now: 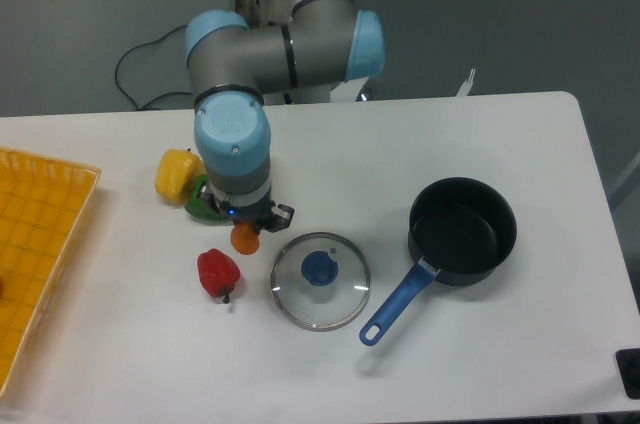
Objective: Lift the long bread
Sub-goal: 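Lift the gripped bread loaf up off the table, then carry the bread loaf over to the black saucepan and hold it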
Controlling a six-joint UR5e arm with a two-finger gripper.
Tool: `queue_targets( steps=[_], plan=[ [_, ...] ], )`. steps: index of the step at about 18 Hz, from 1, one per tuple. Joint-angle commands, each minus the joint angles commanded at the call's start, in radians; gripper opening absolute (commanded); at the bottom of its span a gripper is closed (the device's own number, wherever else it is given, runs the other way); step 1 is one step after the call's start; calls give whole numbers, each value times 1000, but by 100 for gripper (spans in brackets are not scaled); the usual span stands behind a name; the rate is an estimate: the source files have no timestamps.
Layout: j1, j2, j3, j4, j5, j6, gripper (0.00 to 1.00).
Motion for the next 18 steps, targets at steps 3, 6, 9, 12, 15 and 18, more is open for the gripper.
queue_targets(
  steps=[3, 6, 9, 12, 15, 18],
  plan=[
    [26, 23, 3, -37, 12, 132, 36],
    [46, 26, 9, -40, 12, 184, 36],
    [52, 25, 29, -40, 23, 238, 36],
    [77, 25, 34, -32, 31, 333, 36],
    [113, 25, 38, -32, 37, 425, 36],
    [150, 23, 57, -31, 37, 494, 36]
  ],
)
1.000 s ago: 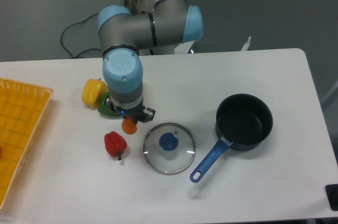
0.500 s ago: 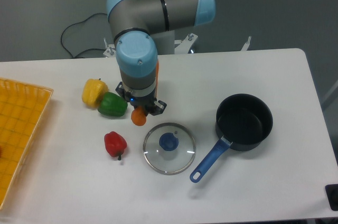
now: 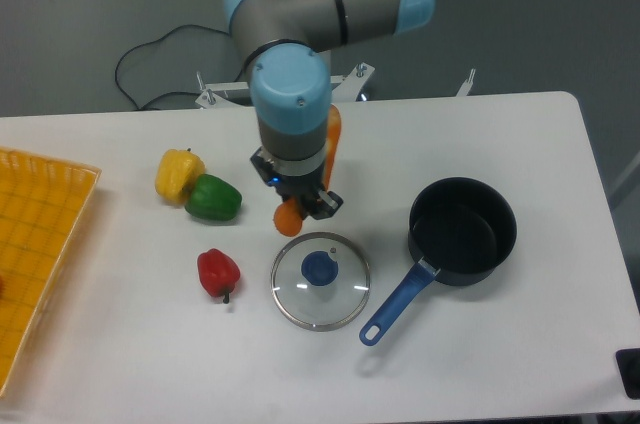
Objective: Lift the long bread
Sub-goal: 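Carry the bread loaf over to the black saucepan and hold it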
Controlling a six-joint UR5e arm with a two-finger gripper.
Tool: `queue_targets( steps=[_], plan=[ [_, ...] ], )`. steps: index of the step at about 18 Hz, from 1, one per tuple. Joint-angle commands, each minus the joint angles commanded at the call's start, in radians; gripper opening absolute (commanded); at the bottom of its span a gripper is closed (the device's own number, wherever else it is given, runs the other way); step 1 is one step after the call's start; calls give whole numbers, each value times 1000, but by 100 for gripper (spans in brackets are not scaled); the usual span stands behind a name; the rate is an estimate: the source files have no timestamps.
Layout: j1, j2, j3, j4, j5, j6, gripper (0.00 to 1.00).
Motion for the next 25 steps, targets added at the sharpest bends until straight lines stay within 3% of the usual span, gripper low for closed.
queue_targets(
  steps=[5, 8, 11, 25],
  plan=[
    [52, -15, 31, 2, -2, 116, 36],
    [81, -37, 32, 44, 0, 167, 36],
    [100, -52, 34, 51, 6, 209, 36],
    [88, -43, -8, 40, 21, 186, 36]
  ],
)
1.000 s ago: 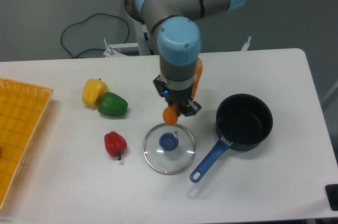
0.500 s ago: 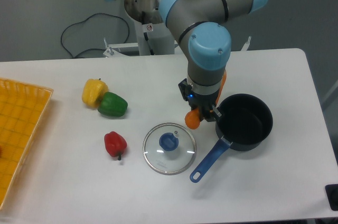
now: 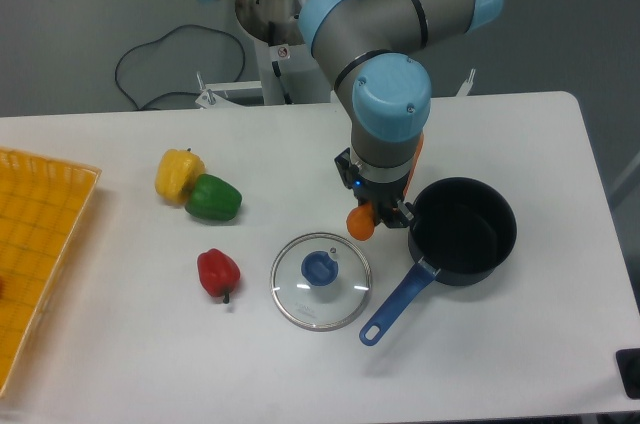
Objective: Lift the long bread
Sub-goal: 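Carry the bread loaf over to the black saucepan and hold it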
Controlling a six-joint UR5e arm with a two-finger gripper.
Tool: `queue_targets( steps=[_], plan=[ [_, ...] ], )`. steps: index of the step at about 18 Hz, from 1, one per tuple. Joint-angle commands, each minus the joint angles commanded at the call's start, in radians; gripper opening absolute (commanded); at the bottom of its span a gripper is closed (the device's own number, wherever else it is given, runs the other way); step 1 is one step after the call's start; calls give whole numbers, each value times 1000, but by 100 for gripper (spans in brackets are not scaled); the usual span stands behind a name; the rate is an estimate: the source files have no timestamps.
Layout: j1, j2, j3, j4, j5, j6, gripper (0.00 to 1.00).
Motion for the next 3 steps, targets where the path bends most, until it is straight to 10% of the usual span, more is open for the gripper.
queue_targets(
  steps=[3],
  plan=[
    [9, 5, -15, 0, -3, 3, 36]
  ],
)
